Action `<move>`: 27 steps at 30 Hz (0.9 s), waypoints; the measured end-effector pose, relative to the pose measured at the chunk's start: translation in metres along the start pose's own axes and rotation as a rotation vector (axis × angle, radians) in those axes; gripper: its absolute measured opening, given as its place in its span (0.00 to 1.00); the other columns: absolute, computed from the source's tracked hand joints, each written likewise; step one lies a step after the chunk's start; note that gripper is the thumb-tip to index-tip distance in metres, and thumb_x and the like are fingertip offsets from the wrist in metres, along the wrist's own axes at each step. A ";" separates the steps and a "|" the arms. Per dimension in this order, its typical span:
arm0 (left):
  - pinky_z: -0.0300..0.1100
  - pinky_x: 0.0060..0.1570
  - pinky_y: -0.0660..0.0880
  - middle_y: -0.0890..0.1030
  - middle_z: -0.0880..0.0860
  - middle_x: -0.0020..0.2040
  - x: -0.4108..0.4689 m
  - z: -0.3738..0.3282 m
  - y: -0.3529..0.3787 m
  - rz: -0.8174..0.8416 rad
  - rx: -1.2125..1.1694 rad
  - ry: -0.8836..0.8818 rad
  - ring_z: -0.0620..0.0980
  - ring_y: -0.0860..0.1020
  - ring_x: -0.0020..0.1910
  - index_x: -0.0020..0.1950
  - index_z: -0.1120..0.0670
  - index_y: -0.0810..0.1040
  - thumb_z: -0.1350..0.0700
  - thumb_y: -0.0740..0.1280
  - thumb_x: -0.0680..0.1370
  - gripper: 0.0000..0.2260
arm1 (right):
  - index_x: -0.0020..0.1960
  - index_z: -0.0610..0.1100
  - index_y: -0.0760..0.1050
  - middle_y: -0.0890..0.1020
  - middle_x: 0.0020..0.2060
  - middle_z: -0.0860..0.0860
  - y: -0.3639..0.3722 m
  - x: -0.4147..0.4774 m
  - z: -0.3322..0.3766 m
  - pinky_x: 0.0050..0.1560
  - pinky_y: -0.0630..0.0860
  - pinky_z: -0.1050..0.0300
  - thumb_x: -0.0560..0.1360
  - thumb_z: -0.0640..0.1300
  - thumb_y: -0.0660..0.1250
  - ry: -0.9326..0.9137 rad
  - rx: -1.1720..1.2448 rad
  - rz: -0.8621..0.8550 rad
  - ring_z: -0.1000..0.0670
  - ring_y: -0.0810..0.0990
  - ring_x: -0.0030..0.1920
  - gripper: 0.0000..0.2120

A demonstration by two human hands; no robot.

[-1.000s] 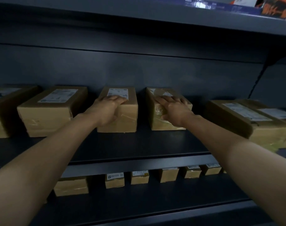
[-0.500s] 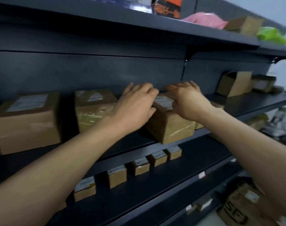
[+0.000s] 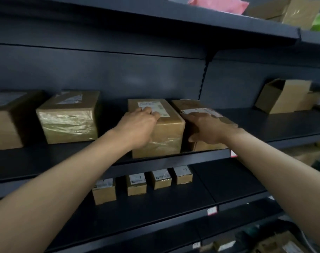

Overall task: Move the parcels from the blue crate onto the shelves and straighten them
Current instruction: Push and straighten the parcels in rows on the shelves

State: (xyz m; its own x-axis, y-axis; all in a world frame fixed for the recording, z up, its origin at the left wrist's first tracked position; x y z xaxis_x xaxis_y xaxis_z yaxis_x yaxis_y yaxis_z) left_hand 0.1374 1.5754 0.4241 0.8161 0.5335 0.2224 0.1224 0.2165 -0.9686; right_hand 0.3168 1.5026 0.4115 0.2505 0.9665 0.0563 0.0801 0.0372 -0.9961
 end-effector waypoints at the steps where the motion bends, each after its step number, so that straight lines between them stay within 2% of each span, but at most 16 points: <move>1: 0.53 0.62 0.69 0.68 0.56 0.68 0.003 0.001 0.002 -0.001 0.001 -0.030 0.56 0.67 0.65 0.73 0.54 0.62 0.59 0.68 0.75 0.28 | 0.78 0.52 0.50 0.59 0.76 0.49 0.003 0.005 -0.001 0.73 0.53 0.40 0.73 0.50 0.70 -0.014 0.025 0.005 0.45 0.55 0.75 0.41; 4: 0.53 0.64 0.68 0.66 0.56 0.70 0.013 0.005 0.008 -0.001 0.017 -0.101 0.56 0.66 0.67 0.74 0.53 0.59 0.61 0.67 0.75 0.29 | 0.77 0.53 0.48 0.56 0.76 0.50 0.005 0.014 -0.010 0.74 0.49 0.41 0.71 0.50 0.72 -0.060 0.112 0.010 0.46 0.54 0.75 0.45; 8: 0.54 0.66 0.66 0.65 0.57 0.71 0.025 0.008 0.012 0.006 0.036 -0.155 0.57 0.66 0.68 0.74 0.53 0.59 0.61 0.67 0.75 0.30 | 0.77 0.54 0.44 0.53 0.77 0.50 0.002 0.020 -0.045 0.74 0.46 0.41 0.66 0.54 0.75 -0.017 -0.013 0.113 0.45 0.49 0.76 0.51; 10: 0.54 0.67 0.65 0.65 0.57 0.71 0.030 0.009 0.015 0.003 0.041 -0.173 0.58 0.66 0.68 0.74 0.53 0.59 0.62 0.66 0.75 0.29 | 0.77 0.53 0.45 0.54 0.77 0.50 0.006 0.021 -0.054 0.74 0.49 0.43 0.67 0.54 0.74 -0.011 -0.021 0.126 0.45 0.52 0.76 0.50; 14: 0.54 0.67 0.66 0.66 0.57 0.70 0.039 0.011 0.018 -0.003 0.048 -0.195 0.59 0.67 0.67 0.73 0.53 0.61 0.63 0.66 0.75 0.28 | 0.77 0.50 0.48 0.56 0.76 0.48 0.012 0.029 -0.048 0.74 0.53 0.44 0.70 0.52 0.73 -0.051 0.025 0.041 0.44 0.55 0.75 0.46; 27: 0.55 0.69 0.63 0.65 0.59 0.71 0.062 0.016 0.028 -0.007 0.149 -0.284 0.60 0.66 0.68 0.73 0.55 0.59 0.63 0.62 0.76 0.27 | 0.78 0.50 0.46 0.52 0.77 0.50 0.017 0.066 -0.047 0.73 0.49 0.43 0.70 0.52 0.72 -0.033 0.019 0.046 0.44 0.51 0.76 0.47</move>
State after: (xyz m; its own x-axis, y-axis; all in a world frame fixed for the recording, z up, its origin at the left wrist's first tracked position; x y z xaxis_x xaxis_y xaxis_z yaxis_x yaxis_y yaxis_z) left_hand 0.1819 1.6278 0.4124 0.6228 0.7337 0.2717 0.0265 0.3273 -0.9445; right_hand 0.3799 1.5548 0.4016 0.2212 0.9752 0.0082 0.0504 -0.0030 -0.9987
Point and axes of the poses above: each hand's wrist, its own x-axis towards the middle knuckle, its own y-axis out of the palm, z = x × y, the point moved 4 cm from there along x, towards the middle knuckle
